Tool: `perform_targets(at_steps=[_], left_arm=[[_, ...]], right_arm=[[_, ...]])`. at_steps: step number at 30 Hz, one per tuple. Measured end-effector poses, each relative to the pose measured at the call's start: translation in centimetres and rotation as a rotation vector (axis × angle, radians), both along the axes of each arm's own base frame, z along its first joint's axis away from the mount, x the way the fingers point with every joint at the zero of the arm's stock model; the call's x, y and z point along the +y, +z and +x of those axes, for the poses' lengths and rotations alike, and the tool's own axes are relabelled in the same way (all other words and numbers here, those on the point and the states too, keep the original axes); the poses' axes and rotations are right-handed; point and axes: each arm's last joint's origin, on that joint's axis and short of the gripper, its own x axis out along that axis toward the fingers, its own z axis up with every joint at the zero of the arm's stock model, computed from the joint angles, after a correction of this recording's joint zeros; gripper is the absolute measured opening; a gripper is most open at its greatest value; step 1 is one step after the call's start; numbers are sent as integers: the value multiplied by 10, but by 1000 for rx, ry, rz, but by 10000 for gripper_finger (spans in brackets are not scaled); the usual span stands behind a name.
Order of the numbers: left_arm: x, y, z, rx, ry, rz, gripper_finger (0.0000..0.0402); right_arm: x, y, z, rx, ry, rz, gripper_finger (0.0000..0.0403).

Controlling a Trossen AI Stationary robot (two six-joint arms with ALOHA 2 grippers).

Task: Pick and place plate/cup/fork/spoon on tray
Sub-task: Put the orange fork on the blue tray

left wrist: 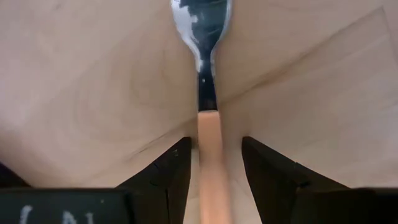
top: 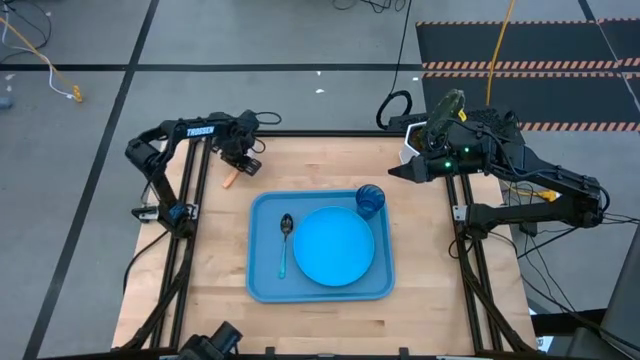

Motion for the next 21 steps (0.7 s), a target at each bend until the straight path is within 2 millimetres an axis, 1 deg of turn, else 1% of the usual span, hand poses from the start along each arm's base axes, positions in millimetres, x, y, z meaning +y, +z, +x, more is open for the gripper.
perform_targets(at_steps=[2,4,8,12,16,21], left_arm=[[-1,-1,2,16,-4,7,142],[-1,-2,3,11,11,4,120],[-3,2,2,9,37,12,39],[-6,9,-1,26,83,34,37],[-13,23,-6,36,110,35,37],[-31,53,-12,23,174,54,37]], right_arm=[[0,0,0,0,-4,8,167],[0,0,0,0,-4,8,167],[0,0,0,0,-2,4,167],[0,0,0,1,4,-9,167],[0,0,0,4,18,-36,167],[0,-1,0,12,43,-78,167]])
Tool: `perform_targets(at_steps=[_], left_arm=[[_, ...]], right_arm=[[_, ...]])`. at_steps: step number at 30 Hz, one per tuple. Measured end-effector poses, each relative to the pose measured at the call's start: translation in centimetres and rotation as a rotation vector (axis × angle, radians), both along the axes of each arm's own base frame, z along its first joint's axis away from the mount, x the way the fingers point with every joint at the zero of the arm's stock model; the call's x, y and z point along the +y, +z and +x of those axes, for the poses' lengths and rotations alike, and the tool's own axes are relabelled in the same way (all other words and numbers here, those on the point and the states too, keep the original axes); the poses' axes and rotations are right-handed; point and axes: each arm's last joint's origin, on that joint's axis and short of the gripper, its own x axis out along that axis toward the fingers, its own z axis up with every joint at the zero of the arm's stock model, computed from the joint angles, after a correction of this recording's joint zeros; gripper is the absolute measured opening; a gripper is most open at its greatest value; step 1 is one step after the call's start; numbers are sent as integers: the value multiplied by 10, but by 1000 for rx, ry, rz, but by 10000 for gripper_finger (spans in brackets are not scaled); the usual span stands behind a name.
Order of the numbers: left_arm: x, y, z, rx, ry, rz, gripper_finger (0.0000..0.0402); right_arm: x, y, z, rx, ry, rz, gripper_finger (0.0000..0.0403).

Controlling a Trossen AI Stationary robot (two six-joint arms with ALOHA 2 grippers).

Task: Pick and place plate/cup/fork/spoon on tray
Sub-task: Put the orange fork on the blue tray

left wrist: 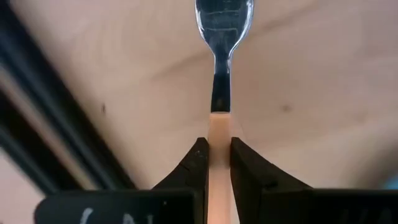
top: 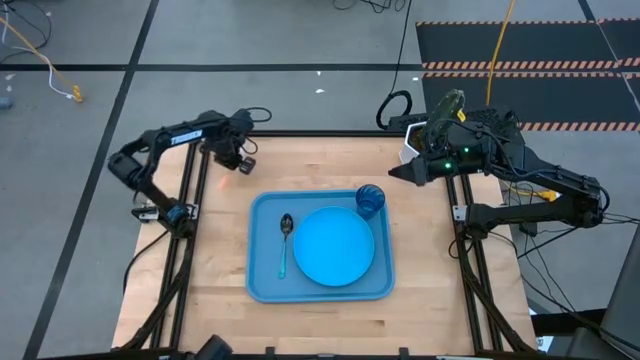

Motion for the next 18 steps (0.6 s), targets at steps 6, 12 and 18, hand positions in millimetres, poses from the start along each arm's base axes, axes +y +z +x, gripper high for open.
perform_targets(at_steps=[6,12,18], left_arm=[[-41,40,4,-77,144,53,37],[-93,55,29,-145,252,54,37],[-149,54,58,-185,325,24,37]], right_arm=[[1,-2,-1,25,48,-57,167],[4,-2,-1,12,155,-61,167],[9,1,-8,-25,294,-39,167]])
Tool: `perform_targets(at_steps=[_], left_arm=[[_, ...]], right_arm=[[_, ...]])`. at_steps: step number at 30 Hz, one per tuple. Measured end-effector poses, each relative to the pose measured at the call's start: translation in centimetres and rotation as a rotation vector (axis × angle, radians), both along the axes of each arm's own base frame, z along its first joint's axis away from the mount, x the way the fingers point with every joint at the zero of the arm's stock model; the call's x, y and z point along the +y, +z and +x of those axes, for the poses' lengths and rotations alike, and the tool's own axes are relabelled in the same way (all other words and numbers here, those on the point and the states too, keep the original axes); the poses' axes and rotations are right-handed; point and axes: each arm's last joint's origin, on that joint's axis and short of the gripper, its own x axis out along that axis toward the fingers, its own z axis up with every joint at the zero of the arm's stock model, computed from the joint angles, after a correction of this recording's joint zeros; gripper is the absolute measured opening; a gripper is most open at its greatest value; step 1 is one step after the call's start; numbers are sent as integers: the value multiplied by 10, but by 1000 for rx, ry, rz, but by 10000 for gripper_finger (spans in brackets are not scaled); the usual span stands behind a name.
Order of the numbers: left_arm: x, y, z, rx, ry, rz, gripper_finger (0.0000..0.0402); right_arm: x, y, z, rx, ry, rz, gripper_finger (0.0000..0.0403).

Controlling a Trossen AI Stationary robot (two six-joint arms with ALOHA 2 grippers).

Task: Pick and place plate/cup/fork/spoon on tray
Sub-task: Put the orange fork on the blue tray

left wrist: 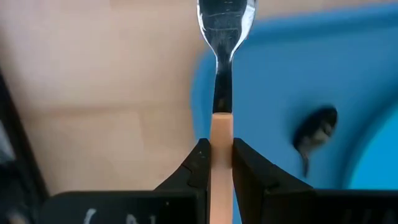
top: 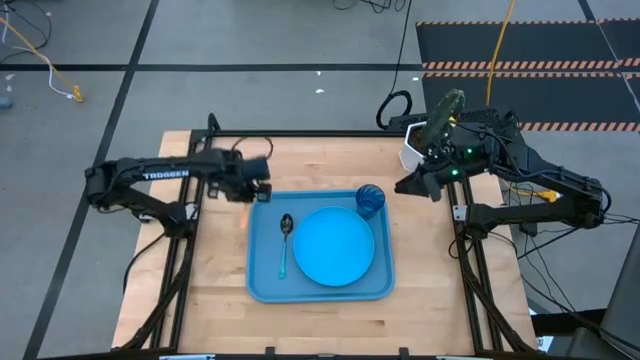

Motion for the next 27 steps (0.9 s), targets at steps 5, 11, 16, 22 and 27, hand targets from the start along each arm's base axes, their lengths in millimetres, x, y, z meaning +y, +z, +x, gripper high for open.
perform_targets(at_steps=[5,11,16,22,27], left_arm=[[-38,0,8,-26,76,-27,37],[-72,-13,23,-12,114,-69,37],[-84,-34,42,-1,94,-114,37],[-84,-50,53,27,93,-115,37],[-86,-71,61,103,75,-138,37]], right_arm=[[6,-2,-16,26,68,-27,167],[10,-3,-32,50,98,-73,167],[12,-3,-38,46,97,-74,167],[13,-2,-41,45,85,-55,167],[13,-2,-41,47,78,-48,167]])
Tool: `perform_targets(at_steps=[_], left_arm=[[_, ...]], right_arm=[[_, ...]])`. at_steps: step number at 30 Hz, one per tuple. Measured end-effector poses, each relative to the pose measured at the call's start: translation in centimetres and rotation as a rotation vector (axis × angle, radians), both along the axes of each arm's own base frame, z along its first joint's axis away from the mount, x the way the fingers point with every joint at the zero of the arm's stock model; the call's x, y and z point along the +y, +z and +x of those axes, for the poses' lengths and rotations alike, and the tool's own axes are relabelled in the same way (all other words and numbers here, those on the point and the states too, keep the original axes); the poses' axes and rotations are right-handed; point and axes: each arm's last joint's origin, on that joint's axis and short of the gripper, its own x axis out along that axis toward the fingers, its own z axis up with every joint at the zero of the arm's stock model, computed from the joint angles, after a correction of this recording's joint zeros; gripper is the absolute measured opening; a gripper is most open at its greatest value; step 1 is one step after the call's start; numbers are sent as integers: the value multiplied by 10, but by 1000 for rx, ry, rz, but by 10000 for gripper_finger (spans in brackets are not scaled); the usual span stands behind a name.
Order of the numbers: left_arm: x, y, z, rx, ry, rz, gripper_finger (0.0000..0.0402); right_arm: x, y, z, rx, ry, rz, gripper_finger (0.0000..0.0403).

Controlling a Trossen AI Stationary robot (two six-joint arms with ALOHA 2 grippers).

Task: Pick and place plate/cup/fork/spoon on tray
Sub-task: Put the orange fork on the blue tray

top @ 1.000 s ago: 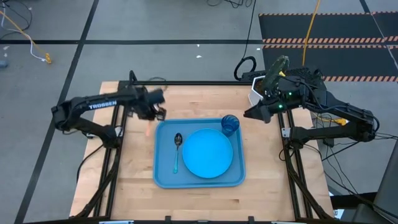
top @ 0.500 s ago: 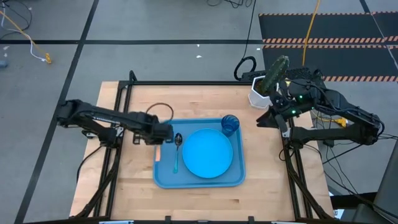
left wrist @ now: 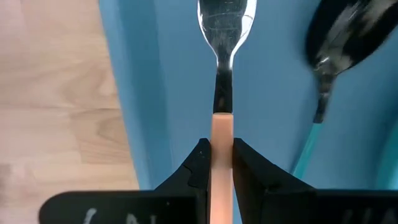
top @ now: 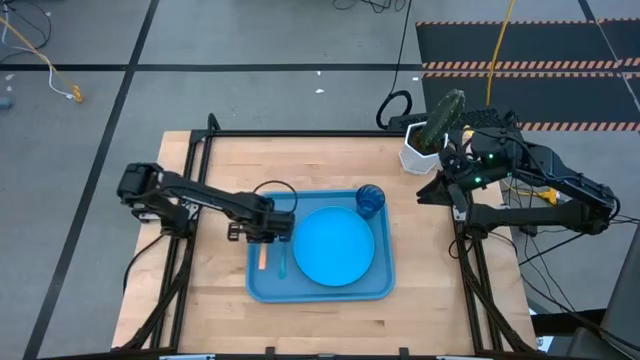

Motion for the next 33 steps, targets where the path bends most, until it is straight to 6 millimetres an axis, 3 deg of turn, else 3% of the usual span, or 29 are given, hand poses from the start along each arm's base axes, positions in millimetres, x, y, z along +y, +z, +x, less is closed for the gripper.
perform_targets(at_steps=[8,17,33], left_arm=[[-2,-30,19,-6,-10,-41,37],[3,-33,17,16,-28,-60,45],[-3,-33,15,34,13,-49,45]], right_arm=[[0,0,0,12,-25,39,167],[0,-1,0,24,-37,60,167],[0,-1,0,24,-38,60,167]])
